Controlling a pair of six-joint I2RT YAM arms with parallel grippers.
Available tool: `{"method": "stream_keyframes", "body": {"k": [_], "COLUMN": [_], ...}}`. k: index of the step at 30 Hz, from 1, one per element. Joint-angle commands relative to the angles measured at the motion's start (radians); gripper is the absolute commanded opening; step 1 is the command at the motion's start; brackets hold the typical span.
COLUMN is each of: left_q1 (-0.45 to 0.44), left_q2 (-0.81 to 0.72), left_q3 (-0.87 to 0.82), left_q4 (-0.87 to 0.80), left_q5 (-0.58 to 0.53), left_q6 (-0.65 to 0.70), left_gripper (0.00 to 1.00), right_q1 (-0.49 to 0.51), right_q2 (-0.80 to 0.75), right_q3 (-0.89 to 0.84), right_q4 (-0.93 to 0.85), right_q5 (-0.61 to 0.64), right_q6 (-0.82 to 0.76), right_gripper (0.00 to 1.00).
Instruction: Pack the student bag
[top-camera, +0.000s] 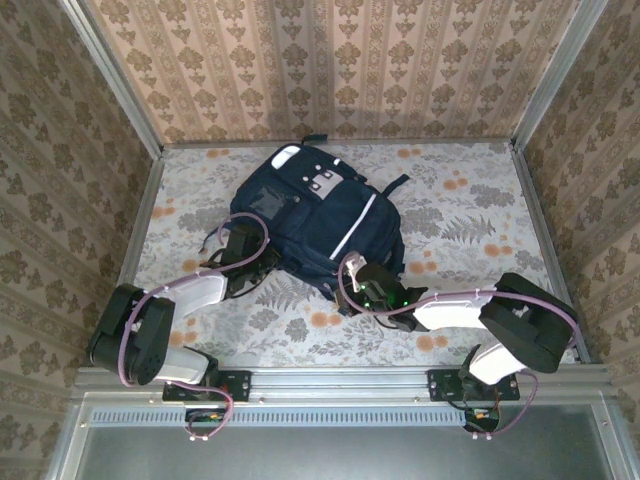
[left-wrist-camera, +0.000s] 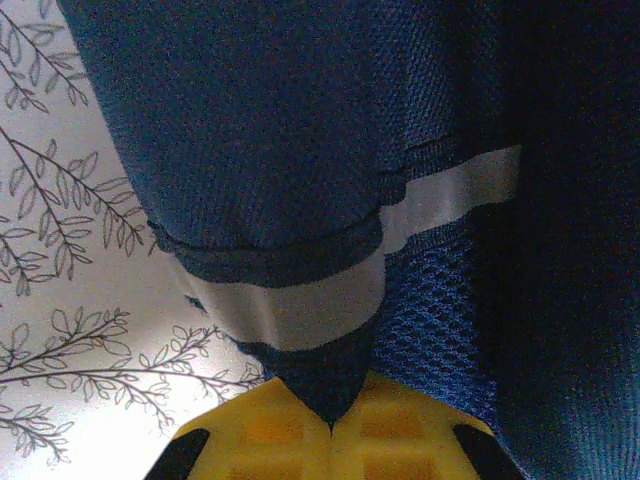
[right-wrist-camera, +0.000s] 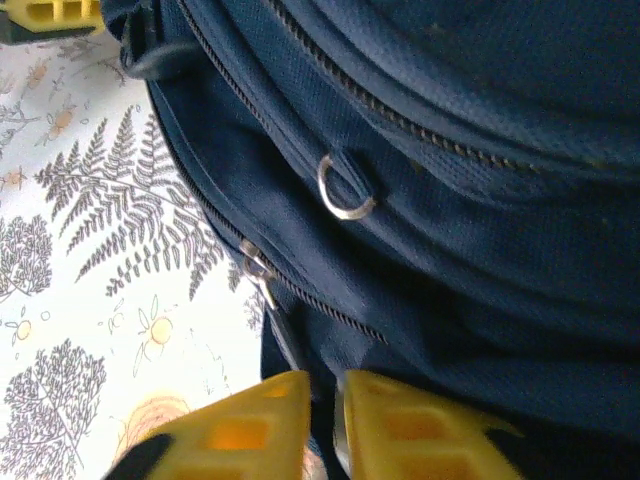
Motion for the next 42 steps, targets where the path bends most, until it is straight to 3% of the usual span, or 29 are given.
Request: {"method": "stream_keyframes", "body": {"k": [1,6,9,24,33,42], "left_q1": [0.018,0.019,0.014,0.013,0.013,0.013], "left_q2": [-0.007,-0.001,0.006,-0.005,-0.005,-0.002], "left_q3": [0.021,0.028,0.03,0.042,0.04,0.03], "left_q4": [-0.001,-0.002,0.0,-0.019,-0.014,-0.005], "left_q5": [-0.048,-0.04,-0.036,-0.035,-0.03,-0.031], "left_q6": [0.027,0.027,0.027,0.021,0.015,0.008], "left_gripper": [0.0,0.0,0.0,0.0,0.0,0.0], "right_q1": [-0.002,-0.015,-0.016,-0.012,0.023,0.057], "right_q2": [-0.068,-0.189,-0.205,0.016,0.089,0.154], "right_q3": [-0.023,-0.09,-0.082,0.073,0.085,0.127], "right_q4": [-0.084,-0.072,-0.098,-0.007,0.0,0.021], "right_q5": [-0.002,0.004,-0.054,-0.202,-0.111,-0.012], "right_q6": [-0.025,-0.002,-0.012,0.3,0.401,0.439], "right_gripper": [0.27,0.32,0.34,0.37,0.44,0.43]}}
